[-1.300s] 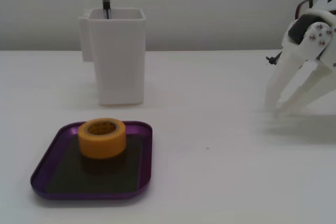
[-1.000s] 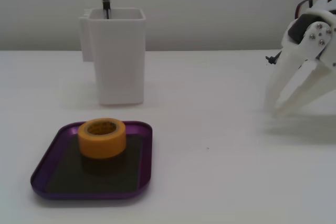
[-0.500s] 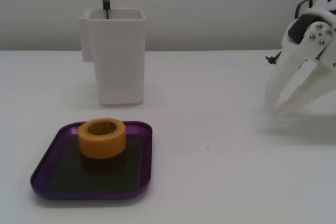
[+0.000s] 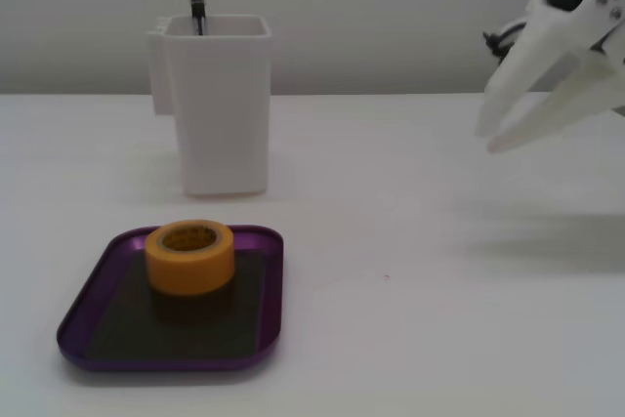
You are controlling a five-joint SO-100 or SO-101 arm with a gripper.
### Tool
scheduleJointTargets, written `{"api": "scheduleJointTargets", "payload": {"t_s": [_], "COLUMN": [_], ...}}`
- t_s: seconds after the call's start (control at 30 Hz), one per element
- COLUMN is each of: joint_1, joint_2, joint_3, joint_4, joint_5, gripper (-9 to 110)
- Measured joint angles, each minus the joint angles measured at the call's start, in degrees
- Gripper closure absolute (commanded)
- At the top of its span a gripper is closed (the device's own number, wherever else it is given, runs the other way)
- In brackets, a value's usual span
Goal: Remove the yellow tape from the box.
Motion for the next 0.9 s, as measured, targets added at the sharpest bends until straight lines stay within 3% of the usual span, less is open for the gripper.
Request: {"api": "scheduleJointTargets", "payload": {"t_s": [0.33, 0.63, 0.9], "joint_1": [-0.79, -0.26, -0.26], "joint_2": [-39.11, -73.65, -90.88], "joint_3": [-21.36, -49.04, -66.45], "joint_4": [3.43, 8.09, 8.09], "joint_5": [-11.25, -10.81, -1.49], "gripper": [99, 87, 85]}}
